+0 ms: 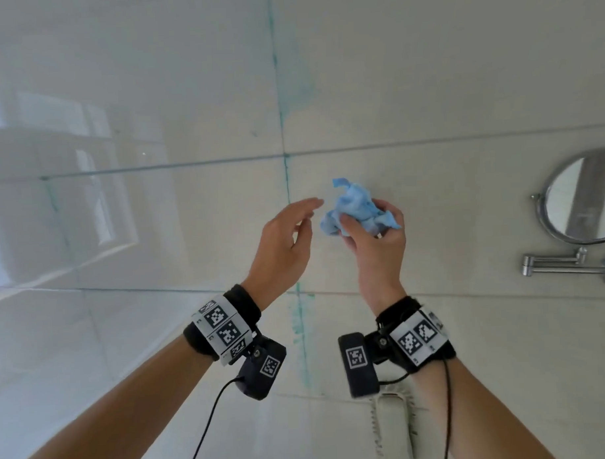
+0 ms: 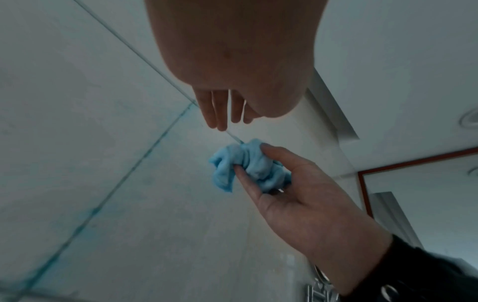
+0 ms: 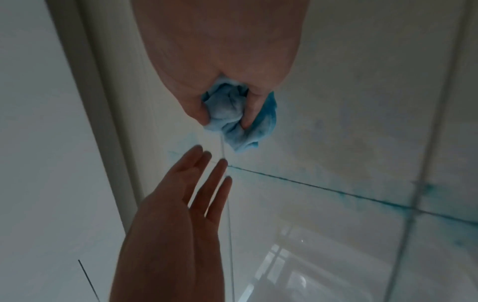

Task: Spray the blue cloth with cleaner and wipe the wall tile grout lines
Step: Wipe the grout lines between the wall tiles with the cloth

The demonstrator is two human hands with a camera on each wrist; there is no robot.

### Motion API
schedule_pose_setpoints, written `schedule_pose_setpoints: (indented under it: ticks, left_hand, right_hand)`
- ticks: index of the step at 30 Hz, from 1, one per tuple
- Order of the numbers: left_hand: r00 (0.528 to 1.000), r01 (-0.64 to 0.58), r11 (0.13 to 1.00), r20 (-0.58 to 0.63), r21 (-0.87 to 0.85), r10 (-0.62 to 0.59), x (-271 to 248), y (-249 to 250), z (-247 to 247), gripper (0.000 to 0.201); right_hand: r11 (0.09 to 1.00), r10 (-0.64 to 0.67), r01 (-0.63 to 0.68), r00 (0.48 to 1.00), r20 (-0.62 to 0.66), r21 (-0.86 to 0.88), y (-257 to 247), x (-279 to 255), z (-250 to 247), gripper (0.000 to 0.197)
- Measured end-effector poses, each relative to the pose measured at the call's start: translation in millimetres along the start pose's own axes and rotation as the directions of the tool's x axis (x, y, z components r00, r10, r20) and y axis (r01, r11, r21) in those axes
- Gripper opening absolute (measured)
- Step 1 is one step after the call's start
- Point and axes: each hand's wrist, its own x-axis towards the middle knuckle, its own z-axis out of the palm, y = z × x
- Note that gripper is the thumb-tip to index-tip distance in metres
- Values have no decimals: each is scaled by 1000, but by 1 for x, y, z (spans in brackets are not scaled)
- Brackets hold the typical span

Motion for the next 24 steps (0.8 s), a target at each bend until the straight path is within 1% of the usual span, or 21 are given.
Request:
schedule_pose_setpoints:
  ticks: [2,5,8,11,14,16,20,24]
  left_hand:
    - [998,26,999,-57,-40,-28,8,-15,-32,38]
    - [996,55,998,-68,15,-53,24,-41,-76,38]
    - [999,35,983,-24,183,-31,45,-64,-114,47]
    - [999,7,939,27,343,-17,70,-82,-142,58]
    - [999,-15,880,46,475,-8,96,-95,-158,64]
    - [999,-1,847,40,531,-25,113,-101,-166,66]
    - [996,75,801,-4,594,-90,142,-105,-173,66]
    - [989,143,792,-60,594,-134,177,-103,-180,66]
  right_hand:
    - [997,-72,72,997,-21,0,-3,2,29,64]
    - [987,-161,159,986,-46,-34,-11,5,70,61]
    - [968,-243,238,968,-63,-79,-24,13,108,60]
    - [923,-362,349,930,-58,-163,-45,28,137,57]
    - [851,-478,456,878,-26,-260,-70,52,161,52]
    - [793,-536,504,844,-2,-342,-86,74,172,50]
    - [684,-566,528,820,90,-504,-113,125,186,47]
    - [512,-604,571,770,204,-642,-129,164,200,38]
